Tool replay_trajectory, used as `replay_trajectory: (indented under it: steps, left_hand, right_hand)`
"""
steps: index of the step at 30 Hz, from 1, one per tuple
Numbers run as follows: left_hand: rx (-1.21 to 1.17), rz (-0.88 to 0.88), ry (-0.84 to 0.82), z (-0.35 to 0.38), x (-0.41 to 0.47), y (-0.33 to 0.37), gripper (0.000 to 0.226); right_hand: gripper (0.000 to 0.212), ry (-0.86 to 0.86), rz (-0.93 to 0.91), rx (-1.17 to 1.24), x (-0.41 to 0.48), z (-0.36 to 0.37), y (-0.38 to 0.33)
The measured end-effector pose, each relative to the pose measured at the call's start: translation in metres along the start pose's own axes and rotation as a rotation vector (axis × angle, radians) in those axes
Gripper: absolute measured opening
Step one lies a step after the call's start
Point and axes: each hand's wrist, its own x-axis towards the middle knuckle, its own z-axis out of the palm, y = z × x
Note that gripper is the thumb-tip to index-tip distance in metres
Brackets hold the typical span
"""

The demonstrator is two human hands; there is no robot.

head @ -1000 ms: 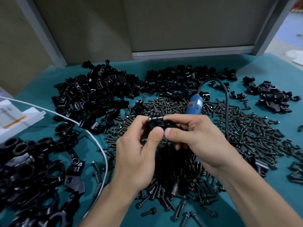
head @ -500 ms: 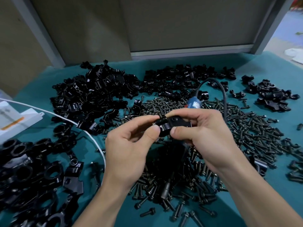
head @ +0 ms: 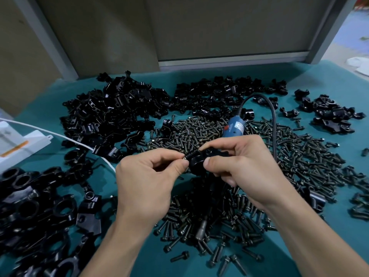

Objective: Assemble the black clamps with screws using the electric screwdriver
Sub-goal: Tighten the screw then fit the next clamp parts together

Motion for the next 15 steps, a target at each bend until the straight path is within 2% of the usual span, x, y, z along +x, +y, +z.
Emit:
replay_trajectory:
  steps: [5, 8, 11, 14, 15]
  left_hand:
    - [0.058, 0.137, 0.032, -0.002, -0.004, -0.001, 0.031]
    - [-0.072, -0.013, -0.041, 0.0, 0.001, 0.001, 0.031]
    - [-0.249, -0.163, -0.124, 0.002, 0.005, 0.003, 0.01]
    - [-0.305, -0.209, -0.135, 0.002, 0.007, 0.002, 0.008]
    - [-0.302, -0.208, -0.134, 0.001, 0.007, 0.002, 0.014]
  right_hand:
    - [0.014, 0.008, 0.055, 0.091, -0.001, -0.004, -0.002]
    - [0.016, 0.013, 0.018, 0.078, -0.001, -0.005, -0.003]
    - [0.017, 0.044, -0.047, 0.005, -0.001, -0.006, -0.002]
    - [0.023, 0.066, -0.099, -0.103, -0.001, -0.004, 0.0]
    - [0.023, 0.065, -0.112, -0.125, -0.001, -0.004, 0.001]
